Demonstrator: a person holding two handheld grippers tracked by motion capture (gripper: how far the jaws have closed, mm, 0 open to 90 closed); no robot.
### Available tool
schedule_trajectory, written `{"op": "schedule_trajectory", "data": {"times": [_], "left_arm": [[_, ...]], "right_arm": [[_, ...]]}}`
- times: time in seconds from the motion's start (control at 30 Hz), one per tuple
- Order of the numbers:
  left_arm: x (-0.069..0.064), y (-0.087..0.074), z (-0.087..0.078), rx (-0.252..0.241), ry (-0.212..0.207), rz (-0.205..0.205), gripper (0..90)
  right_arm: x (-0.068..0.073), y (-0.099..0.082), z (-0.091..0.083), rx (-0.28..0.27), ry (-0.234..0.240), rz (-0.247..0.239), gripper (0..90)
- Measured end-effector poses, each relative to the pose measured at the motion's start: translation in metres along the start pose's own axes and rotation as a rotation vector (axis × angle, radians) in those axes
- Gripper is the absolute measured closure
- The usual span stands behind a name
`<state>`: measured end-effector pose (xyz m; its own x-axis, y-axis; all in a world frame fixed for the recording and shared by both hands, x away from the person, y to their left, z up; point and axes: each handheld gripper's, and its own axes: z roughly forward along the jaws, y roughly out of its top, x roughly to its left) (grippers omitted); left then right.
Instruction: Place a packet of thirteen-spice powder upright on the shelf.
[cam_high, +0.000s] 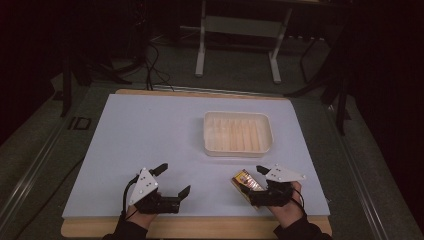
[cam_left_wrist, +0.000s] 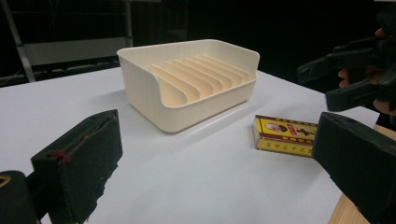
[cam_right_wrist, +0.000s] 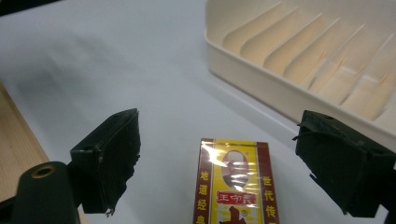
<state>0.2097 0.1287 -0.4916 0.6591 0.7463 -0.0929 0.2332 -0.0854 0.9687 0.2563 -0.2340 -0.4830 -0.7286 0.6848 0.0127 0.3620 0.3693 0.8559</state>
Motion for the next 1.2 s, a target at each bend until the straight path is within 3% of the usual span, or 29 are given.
{"op": "schedule_trajectory", "data": {"times": [0.47, 0.67, 0.93, 1.2], "left_arm": [[0.001, 0.000, -0.001, 0.004, -0.007, -0.003, 2.7], [0.002, 0.000, -0.001, 0.005, -0.008, -0.009, 2.7], [0.001, 0.000, -0.001, 0.008, -0.008, -0.004, 2.7], [0.001, 0.000, 0.000, 0.012, -0.008, -0.005, 2.7]], "right_arm": [[-0.008, -0.017, 0.023, 0.107, 0.004, 0.030, 15.0], [-0.010, -0.022, 0.028, 0.171, -0.032, 0.031, 15.1], [-0.013, -0.029, 0.035, 0.253, -0.033, 0.052, 17.3], [-0.009, -0.030, 0.040, 0.300, -0.043, 0.044, 22.0]]}}
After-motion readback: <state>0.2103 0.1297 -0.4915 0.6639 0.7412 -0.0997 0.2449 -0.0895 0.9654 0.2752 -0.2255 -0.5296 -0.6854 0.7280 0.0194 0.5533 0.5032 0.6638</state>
